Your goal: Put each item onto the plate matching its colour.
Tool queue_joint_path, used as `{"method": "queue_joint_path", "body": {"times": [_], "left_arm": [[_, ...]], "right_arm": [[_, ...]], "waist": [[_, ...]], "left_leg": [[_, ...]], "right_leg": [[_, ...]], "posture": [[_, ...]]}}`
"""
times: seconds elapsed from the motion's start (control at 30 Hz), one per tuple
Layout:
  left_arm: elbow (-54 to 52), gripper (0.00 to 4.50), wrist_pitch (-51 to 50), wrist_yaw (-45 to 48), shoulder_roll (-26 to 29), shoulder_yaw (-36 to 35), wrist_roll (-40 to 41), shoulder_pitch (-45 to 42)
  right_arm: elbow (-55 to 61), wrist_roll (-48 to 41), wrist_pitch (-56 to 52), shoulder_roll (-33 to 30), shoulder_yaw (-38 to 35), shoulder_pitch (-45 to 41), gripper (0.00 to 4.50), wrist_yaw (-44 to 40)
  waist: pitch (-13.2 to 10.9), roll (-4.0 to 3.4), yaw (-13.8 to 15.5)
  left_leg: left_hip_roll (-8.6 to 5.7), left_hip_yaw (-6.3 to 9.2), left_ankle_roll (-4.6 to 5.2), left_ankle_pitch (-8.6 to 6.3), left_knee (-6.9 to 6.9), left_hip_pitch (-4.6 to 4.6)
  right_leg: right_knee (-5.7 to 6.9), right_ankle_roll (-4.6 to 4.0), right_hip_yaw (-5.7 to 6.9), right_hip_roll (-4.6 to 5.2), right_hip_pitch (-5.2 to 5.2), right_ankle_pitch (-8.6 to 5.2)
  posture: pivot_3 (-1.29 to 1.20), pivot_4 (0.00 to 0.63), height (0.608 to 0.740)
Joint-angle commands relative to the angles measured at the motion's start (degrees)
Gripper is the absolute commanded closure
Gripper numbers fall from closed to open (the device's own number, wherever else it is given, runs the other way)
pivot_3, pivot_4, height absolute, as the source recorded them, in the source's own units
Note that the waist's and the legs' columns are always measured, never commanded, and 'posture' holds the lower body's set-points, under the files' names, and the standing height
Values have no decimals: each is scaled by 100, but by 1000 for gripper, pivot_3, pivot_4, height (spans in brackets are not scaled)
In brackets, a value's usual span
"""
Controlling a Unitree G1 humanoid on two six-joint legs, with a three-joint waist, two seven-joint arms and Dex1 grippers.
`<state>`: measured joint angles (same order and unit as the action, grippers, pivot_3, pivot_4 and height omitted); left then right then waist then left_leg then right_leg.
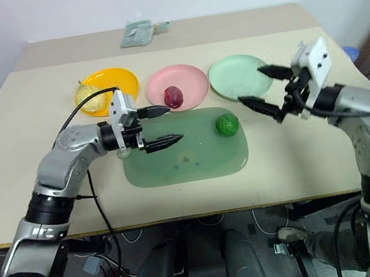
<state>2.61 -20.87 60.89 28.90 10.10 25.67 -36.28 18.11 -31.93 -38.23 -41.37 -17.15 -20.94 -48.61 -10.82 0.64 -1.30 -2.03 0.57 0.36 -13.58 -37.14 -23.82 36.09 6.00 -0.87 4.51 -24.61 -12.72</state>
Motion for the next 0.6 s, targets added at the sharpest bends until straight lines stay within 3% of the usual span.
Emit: {"method": "queue_joint_path", "body": {"times": [0.03,0.17,0.3,0.6], "left_arm": [[-375,0,128,535,564,-661,336,533],[-936,0,31,1015,1140,-1290,835,1419],[-2149,0,-456,1306,1885,-2306,1609,2909],[-3511,0,-857,476,1989,-3286,2072,4161]], "right_arm": [[530,-193,-62,358,258,1,60,420],[409,-24,101,611,664,-103,60,541],[-445,353,480,713,1124,-295,60,405],[-2472,967,1145,823,1672,-773,60,-20]], "waist": [[0,0,-14],[-3,2,-31],[-2,7,68],[-1,6,138]], "left_leg": [[3,0,0,0,2,3],[6,-1,0,-1,7,5],[2,-3,5,-5,2,0],[1,-9,6,-7,10,-7]], "right_leg": [[0,-1,-3,1,0,0],[-2,-4,-4,8,-1,-4],[-19,-25,-9,27,5,-15],[-62,-31,5,53,19,-16]], "posture": [[0,150,740],[0,150,740],[0,150,740],[0,150,740]]}}
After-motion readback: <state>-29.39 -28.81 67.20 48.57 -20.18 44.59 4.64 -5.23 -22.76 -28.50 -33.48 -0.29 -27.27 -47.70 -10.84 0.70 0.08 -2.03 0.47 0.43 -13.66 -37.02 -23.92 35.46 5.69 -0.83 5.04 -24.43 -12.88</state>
